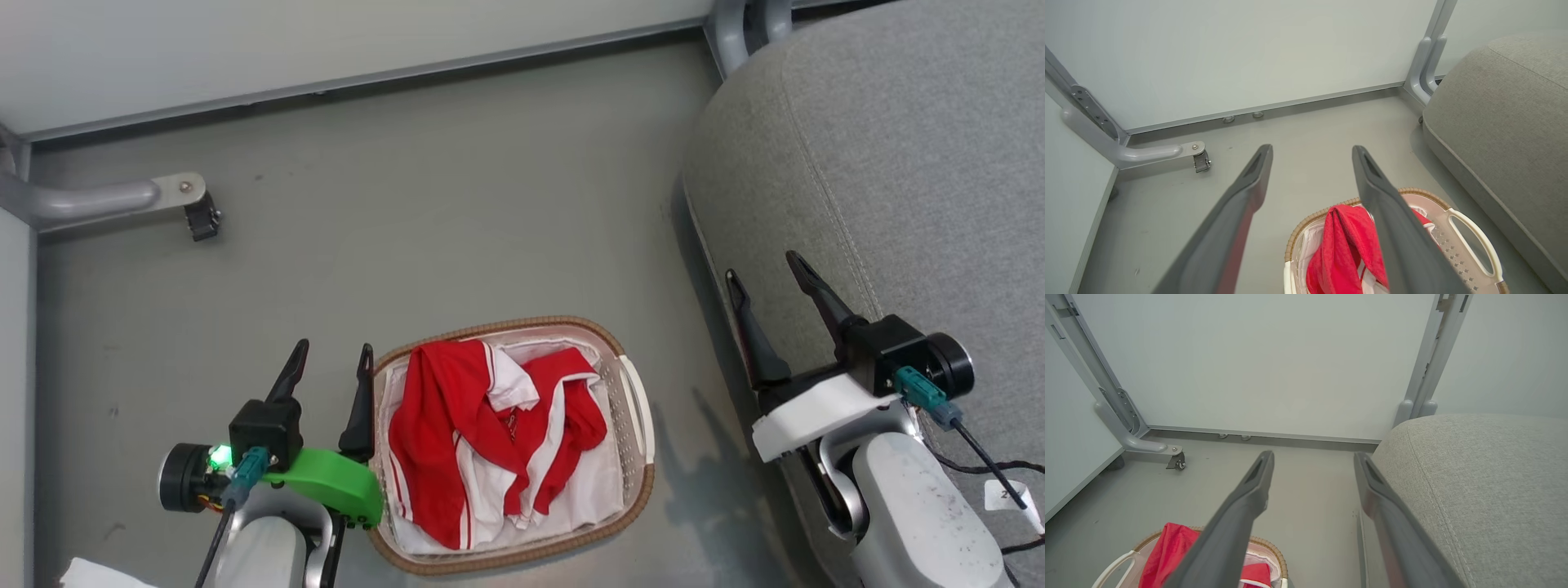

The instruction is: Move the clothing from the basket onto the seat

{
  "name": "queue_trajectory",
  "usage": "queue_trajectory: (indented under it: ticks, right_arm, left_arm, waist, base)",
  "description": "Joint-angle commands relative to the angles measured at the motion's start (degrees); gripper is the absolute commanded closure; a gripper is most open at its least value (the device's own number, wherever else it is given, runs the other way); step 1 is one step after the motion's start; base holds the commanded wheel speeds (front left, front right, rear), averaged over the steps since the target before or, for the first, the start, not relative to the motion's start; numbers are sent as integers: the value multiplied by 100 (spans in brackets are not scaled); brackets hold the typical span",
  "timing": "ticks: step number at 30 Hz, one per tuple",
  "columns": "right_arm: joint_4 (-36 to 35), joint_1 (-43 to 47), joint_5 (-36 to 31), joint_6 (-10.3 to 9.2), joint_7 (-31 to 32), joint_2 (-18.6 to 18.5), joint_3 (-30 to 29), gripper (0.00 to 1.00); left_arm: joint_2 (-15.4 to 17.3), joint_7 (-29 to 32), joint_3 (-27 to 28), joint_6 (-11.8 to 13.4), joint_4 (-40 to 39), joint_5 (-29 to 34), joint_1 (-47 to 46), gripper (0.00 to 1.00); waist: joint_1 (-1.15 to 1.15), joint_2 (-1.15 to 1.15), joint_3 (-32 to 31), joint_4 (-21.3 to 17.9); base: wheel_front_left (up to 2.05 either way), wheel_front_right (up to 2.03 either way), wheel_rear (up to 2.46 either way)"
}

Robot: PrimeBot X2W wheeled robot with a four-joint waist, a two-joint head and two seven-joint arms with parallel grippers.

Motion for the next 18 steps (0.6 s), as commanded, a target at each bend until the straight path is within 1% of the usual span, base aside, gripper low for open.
queue_trajectory:
  ticks: [1, 5, 6, 10, 18]
  right_arm:
    - [-87, -136, 29, -5, -24, 18, 37, 0]
    - [-284, -354, 82, -5, -24, 25, 144, 0]
    - [-371, -452, 105, -5, -24, 28, 200, 0]
    - [-505, -632, 155, -5, -24, 36, 291, 0]
    - [-530, -857, 292, -5, -24, 73, 400, 0]
  left_arm:
    - [13, -12, -32, -21, 70, -74, -206, 0]
    - [14, -12, -150, -54, 409, -346, -495, 0]
    - [15, -12, -209, -73, 624, -383, -673, 0]
    - [15, -11, -312, -82, 1162, -550, -987, 0]
    - [20, -11, -697, -31, 2254, -792, -1472, 0]
  waist:
    - [0, 0, 522, -277]
    - [0, 0, 915, -411]
    - [0, 0, 1118, -475]
    - [0, 0, 1477, -593]
    - [0, 0, 1978, -750]
  base:
    - [0, 0, 0]
    - [0, 0, 0]
    - [0, 0, 0]
    - [0, 0, 0]
    - [0, 0, 0]
